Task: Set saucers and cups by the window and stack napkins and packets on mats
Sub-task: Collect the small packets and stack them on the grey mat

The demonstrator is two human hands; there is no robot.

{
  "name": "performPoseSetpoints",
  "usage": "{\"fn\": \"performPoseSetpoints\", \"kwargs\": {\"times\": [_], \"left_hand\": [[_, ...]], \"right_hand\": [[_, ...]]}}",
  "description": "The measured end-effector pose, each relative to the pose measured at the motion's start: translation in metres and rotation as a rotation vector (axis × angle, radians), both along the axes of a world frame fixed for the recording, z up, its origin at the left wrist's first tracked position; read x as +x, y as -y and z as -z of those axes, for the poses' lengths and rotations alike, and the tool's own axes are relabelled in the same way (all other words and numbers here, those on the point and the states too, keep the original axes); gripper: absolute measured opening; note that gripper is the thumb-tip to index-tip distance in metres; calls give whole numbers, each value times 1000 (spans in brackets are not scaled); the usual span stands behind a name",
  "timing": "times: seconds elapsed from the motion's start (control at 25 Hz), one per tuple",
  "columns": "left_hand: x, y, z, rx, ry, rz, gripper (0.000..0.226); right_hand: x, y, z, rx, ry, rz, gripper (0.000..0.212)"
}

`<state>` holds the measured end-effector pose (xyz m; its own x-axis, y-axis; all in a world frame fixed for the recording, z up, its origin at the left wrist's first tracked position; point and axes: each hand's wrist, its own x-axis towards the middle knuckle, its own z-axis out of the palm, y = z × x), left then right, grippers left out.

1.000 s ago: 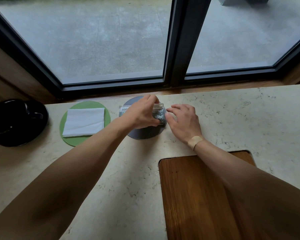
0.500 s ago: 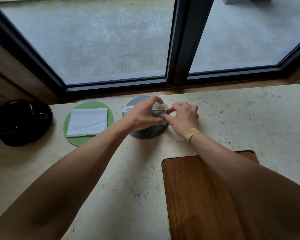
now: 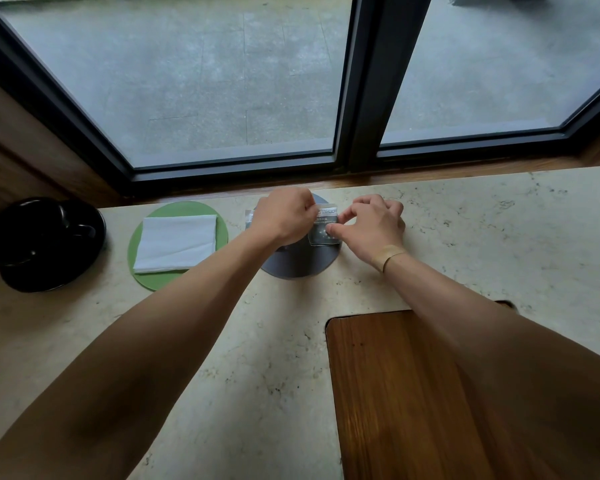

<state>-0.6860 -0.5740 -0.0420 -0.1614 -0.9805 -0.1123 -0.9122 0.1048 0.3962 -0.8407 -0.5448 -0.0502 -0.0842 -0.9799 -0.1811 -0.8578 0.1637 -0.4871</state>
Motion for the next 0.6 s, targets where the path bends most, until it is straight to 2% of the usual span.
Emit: {"fn": "performPoseSetpoints", "kwargs": {"times": [0.12, 0.36, 0.6], "left_hand": [[0, -1, 3, -37, 69, 6, 26], [3, -10, 12, -149, 90, 60, 24], [2, -7, 12, -114, -25, -28, 24]], "right_hand": [[-1, -5, 1, -38, -21, -15, 30], [-6, -17, 18, -165, -67, -52, 37], [-10, -17, 25, -204, -89, -74, 41]]}}
